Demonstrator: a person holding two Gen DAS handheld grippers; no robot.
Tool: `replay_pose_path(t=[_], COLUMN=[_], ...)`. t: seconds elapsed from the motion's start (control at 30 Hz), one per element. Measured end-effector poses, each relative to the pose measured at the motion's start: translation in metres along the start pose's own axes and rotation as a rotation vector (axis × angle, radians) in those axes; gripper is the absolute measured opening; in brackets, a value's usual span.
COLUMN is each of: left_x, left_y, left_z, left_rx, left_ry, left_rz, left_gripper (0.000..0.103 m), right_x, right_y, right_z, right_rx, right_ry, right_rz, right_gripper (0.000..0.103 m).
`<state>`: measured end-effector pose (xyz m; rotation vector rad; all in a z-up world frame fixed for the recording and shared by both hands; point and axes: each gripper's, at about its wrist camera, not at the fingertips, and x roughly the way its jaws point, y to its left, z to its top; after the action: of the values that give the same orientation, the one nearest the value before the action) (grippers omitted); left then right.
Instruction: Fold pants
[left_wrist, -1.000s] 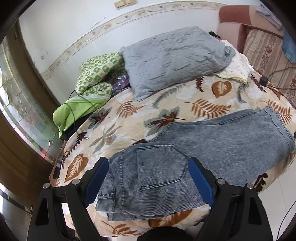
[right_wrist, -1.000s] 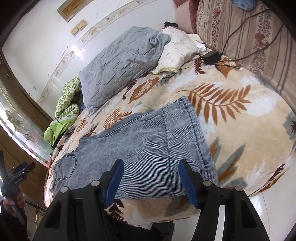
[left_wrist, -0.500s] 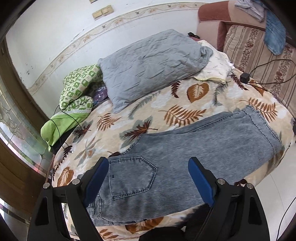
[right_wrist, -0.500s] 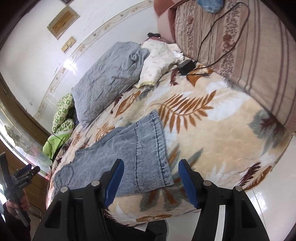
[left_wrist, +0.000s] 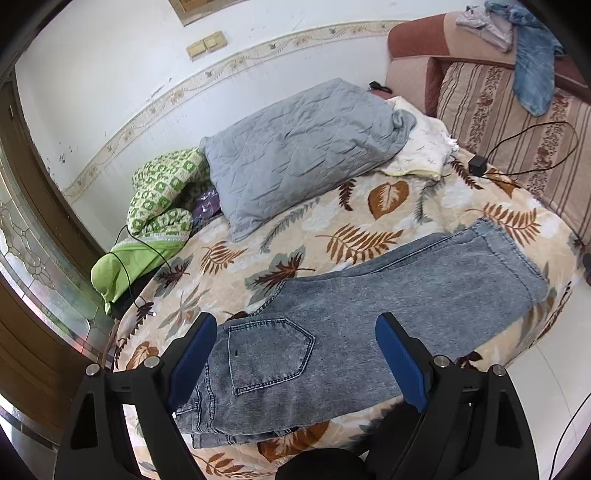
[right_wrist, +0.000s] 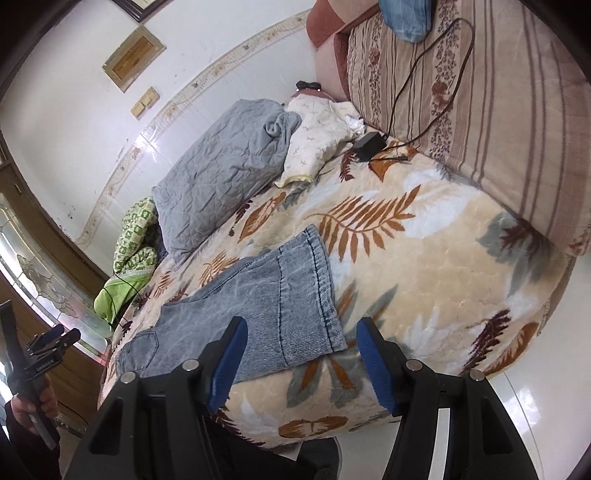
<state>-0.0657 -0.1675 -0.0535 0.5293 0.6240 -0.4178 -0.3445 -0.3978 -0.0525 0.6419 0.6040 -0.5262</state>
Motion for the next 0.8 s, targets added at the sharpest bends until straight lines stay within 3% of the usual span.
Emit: replay_pose_path(t=[0.4,0.8], left_x=[-0.036,-0.022], left_y=[0.035,0.069], left_z=[-0.016,-0.032], left_rx=[-0.072,-0.147], left_ry=[-0.075,-0.069], left_rz=[-0.024,-0.058], left_gripper=[0.088,0.088], right_x=[-0.041,-0.042], right_y=[0.030,0.075], right_z=[-0.008,-0.013], right_rx=[-0.043,-0.150], right_ry=[-0.045,-0.001], right_rz=[-0.015,-0.064], right_gripper=[0.065,0.065])
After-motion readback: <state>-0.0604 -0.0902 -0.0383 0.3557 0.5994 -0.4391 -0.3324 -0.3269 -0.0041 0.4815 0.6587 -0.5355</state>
